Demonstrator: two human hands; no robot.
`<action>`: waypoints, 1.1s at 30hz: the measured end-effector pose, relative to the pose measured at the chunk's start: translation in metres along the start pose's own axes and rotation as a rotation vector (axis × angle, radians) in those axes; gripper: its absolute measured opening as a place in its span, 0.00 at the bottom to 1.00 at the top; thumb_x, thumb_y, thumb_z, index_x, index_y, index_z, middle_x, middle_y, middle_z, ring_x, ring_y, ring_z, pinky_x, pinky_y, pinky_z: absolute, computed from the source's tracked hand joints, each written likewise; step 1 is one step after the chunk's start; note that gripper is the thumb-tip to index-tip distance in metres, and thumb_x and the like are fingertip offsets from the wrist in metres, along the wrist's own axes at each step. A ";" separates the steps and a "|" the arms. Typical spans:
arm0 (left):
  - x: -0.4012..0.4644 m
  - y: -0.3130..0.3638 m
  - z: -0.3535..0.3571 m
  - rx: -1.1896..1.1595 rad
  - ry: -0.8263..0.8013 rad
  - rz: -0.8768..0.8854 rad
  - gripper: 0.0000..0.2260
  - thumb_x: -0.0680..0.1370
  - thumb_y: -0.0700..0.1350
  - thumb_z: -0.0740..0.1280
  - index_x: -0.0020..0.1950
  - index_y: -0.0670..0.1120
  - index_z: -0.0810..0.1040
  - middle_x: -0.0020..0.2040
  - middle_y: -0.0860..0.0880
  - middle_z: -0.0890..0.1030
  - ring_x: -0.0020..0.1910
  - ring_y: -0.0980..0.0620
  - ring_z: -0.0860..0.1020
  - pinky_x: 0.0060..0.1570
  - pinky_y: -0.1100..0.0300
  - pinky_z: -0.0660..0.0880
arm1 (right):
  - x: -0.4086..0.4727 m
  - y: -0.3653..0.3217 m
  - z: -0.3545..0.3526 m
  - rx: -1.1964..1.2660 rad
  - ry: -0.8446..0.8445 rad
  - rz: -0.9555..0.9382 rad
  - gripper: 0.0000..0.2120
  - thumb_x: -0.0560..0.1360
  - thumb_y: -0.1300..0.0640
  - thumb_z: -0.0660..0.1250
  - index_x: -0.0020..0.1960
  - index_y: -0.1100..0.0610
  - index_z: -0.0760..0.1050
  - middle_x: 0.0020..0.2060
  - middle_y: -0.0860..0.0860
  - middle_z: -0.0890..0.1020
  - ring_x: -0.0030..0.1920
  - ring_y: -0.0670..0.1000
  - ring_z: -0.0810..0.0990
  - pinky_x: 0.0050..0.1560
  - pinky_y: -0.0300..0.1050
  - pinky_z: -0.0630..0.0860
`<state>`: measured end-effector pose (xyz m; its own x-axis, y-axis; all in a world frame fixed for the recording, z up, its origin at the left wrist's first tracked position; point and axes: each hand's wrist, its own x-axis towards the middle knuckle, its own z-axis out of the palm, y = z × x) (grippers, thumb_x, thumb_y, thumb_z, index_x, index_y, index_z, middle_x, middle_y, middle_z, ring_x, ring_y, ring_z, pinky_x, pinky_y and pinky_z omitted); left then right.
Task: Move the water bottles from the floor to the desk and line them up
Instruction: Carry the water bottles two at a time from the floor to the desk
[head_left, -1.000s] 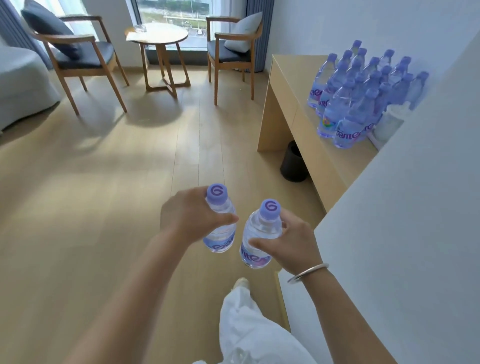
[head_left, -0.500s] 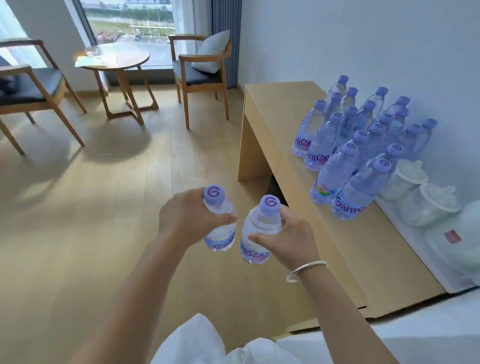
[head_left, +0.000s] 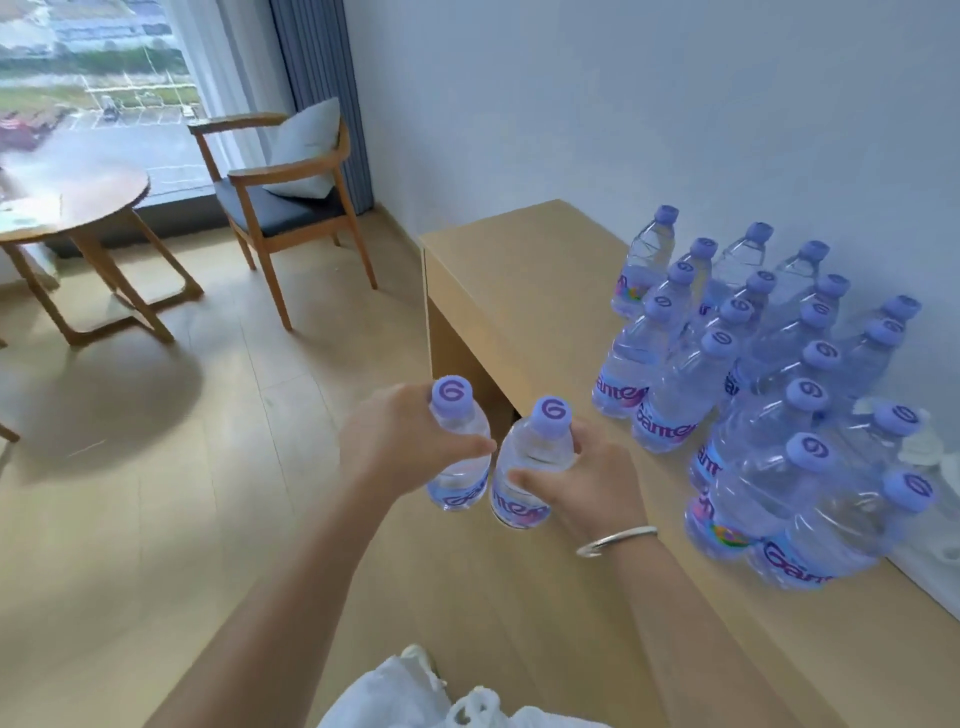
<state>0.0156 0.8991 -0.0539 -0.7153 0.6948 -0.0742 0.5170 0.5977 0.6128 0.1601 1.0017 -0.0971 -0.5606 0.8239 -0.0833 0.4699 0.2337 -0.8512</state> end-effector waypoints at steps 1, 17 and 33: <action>0.020 -0.002 -0.006 0.006 -0.010 0.029 0.13 0.63 0.59 0.75 0.36 0.54 0.75 0.33 0.54 0.77 0.32 0.58 0.72 0.31 0.62 0.67 | 0.013 -0.006 0.005 0.009 0.041 0.019 0.13 0.60 0.50 0.75 0.44 0.45 0.78 0.38 0.45 0.82 0.43 0.47 0.80 0.49 0.51 0.78; 0.249 0.039 0.013 0.087 -0.219 0.312 0.16 0.64 0.60 0.74 0.33 0.54 0.68 0.29 0.56 0.72 0.29 0.59 0.69 0.29 0.62 0.64 | 0.195 -0.026 0.027 0.090 0.595 0.146 0.15 0.65 0.54 0.75 0.47 0.50 0.73 0.38 0.46 0.76 0.41 0.49 0.74 0.42 0.40 0.66; 0.410 0.130 0.098 0.049 -0.555 0.518 0.16 0.61 0.59 0.74 0.38 0.51 0.75 0.34 0.54 0.78 0.37 0.51 0.77 0.39 0.55 0.75 | 0.335 0.008 -0.008 0.097 0.909 0.361 0.22 0.62 0.54 0.77 0.53 0.52 0.74 0.46 0.47 0.78 0.48 0.50 0.77 0.45 0.44 0.71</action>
<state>-0.1648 1.3011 -0.0819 -0.0405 0.9829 -0.1796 0.7518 0.1484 0.6425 -0.0184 1.2839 -0.1278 0.3628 0.9306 0.0490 0.4294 -0.1202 -0.8951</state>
